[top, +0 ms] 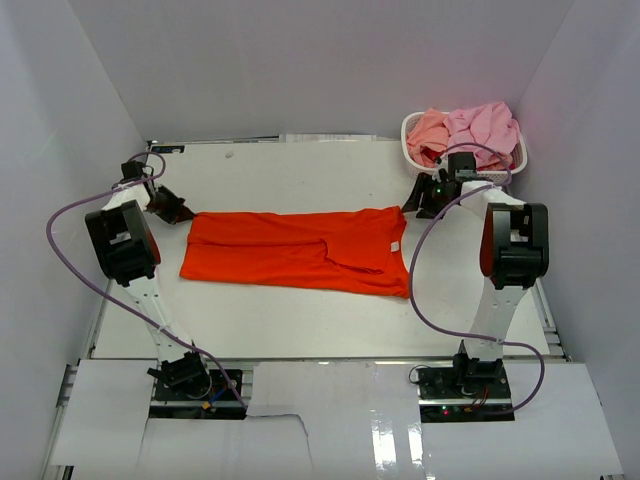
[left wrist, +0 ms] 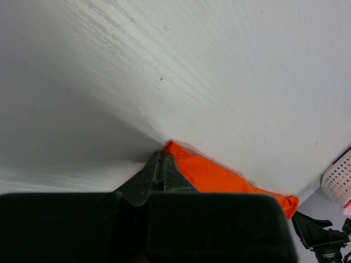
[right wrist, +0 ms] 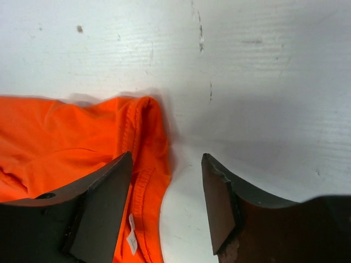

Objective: Fold and stack the t-shirts
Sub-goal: Fold the other side of the tshirt into a rectangle

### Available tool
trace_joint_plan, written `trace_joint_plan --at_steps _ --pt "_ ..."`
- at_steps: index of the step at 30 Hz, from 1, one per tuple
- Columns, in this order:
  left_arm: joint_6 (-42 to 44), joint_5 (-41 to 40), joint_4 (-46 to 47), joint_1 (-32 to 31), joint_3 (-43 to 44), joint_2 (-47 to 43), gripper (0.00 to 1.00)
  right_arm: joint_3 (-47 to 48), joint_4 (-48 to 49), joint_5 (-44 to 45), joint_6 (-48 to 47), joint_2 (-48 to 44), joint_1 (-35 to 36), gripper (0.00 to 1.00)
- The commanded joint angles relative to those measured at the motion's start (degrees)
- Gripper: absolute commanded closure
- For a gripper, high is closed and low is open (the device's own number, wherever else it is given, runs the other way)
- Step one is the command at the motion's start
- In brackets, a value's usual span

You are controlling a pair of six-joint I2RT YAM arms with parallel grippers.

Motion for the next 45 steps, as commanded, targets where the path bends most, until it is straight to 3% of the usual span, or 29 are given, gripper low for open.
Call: trace_joint_plan --at_steps 1,8,22,30,40,43,45 --pt "0.5 -1.6 0.4 0.4 -0.7 -0.6 1.0 4.5 -2.4 1.2 -1.8 0.0 -0.5 0.41" --pt "0.6 -1.5 0.5 0.4 -0.7 -0.5 1.0 10.6 -5.2 -2.4 -2.1 3.8 0.7 0.54" --pt "0.8 -1.8 0.5 0.4 -0.8 -0.6 1.0 14.8 -6.1 -4.9 -1.2 8.1 2.8 0.5" --pt "0.9 -1.9 0.5 0.4 -0.7 -0.5 1.0 16.6 -6.9 -5.2 -1.0 9.9 3.8 0.58" --pt "1.0 -2.0 0.5 0.4 -0.7 -0.4 1.0 15.3 -6.9 -3.3 -1.6 9.1 3.8 0.47" --pt "1.0 -2.0 0.5 0.4 -0.7 -0.5 1.0 15.3 -6.9 -3.3 -1.6 9.4 3.9 0.5" --pt "1.0 -2.0 0.5 0.4 -0.8 -0.5 1.0 15.5 -6.9 -3.7 -1.5 9.6 3.8 0.6"
